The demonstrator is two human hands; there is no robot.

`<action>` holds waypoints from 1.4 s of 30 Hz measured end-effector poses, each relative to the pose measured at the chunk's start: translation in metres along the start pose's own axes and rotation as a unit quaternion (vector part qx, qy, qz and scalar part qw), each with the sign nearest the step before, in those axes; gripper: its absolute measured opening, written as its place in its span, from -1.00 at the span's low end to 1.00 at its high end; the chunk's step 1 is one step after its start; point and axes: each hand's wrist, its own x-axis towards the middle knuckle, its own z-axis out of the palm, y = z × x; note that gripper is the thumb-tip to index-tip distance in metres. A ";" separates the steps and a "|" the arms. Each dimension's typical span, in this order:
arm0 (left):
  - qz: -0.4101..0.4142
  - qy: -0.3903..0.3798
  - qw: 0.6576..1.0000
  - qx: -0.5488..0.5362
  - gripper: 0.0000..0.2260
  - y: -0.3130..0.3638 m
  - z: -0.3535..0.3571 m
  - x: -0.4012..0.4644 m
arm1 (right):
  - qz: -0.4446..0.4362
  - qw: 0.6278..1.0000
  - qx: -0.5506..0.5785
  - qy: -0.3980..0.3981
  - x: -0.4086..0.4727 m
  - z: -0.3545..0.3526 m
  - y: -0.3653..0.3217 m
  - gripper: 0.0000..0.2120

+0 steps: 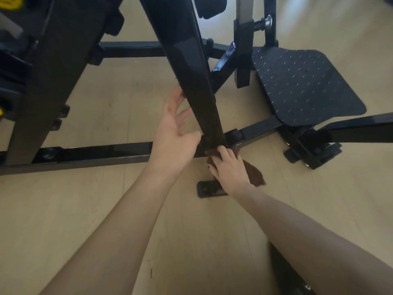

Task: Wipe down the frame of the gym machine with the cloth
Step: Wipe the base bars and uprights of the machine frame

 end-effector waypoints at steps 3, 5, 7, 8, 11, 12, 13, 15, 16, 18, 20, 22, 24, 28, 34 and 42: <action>-0.003 -0.004 1.000 -0.001 -0.14 -0.002 0.000 -0.001 | 0.008 0.998 -0.035 -0.050 -0.009 0.022 0.005 -0.59; 0.002 -0.005 1.000 -0.001 -0.14 -0.001 0.000 -0.002 | 0.003 0.998 -0.055 -0.035 -0.019 0.028 0.003 -0.61; 0.006 -0.005 1.000 -0.003 -0.14 -0.001 0.000 -0.001 | -0.029 0.995 -0.086 -0.041 -0.027 0.024 -0.001 -0.63; 0.006 -0.006 1.000 -0.003 -0.15 -0.002 0.000 -0.001 | -0.048 0.992 -0.098 -0.057 -0.033 0.021 -0.002 -0.64; 0.008 -0.016 1.000 -0.004 -0.13 -0.005 -0.001 0.001 | -0.107 0.975 -0.159 -0.109 -0.055 0.011 -0.002 -0.57; 0.011 -0.020 1.000 -0.003 -0.12 -0.007 -0.002 0.002 | -0.131 0.965 -0.184 -0.131 -0.060 0.008 -0.002 -0.52; 0.014 -0.025 1.000 -0.001 -0.12 -0.011 -0.003 0.002 | -0.155 0.954 -0.206 -0.152 -0.063 0.005 -0.002 -0.49; 0.014 -0.042 0.999 0.016 -0.17 -0.023 -0.004 0.002 | -0.184 0.940 -0.220 -0.185 -0.061 -0.007 -0.007 -0.52; 0.009 -0.055 0.998 0.036 -0.22 -0.033 -0.005 0.001 | -0.188 0.939 -0.204 -0.202 -0.057 -0.014 -0.010 -0.57; -0.017 -0.076 0.993 0.087 -0.31 -0.056 -0.008 -0.002 | -0.186 0.947 -0.138 -0.222 -0.047 -0.032 -0.019 -0.65; -0.063 -0.069 0.990 0.102 -0.41 -0.076 -0.013 -0.003 | -0.163 0.963 -0.063 -0.204 -0.036 -0.052 -0.032 -0.66; -0.140 -0.051 0.987 0.067 -0.51 -0.090 -0.022 -0.003 | -0.155 0.976 -0.014 -0.150 -0.026 -0.072 -0.045 -0.66; -0.226 -0.047 0.973 0.009 -0.61 -0.100 -0.031 -0.007 | -0.184 0.976 -0.016 -0.116 -0.015 -0.094 -0.059 -0.65; -0.297 -0.067 0.946 -0.113 -0.52 -0.102 -0.035 -0.018 | -0.218 0.968 -0.033 -0.120 0.007 -0.133 -0.090 -0.63; -0.247 0.000 0.921 -0.301 -0.26 -0.085 -0.038 -0.014 | -0.073 0.979 0.174 -0.082 0.033 -0.152 -0.141 -0.66; -0.237 -0.030 0.960 -0.148 -0.63 -0.087 -0.095 -0.030 | 0.124 0.857 0.418 -0.274 0.038 -0.159 -0.178 -0.50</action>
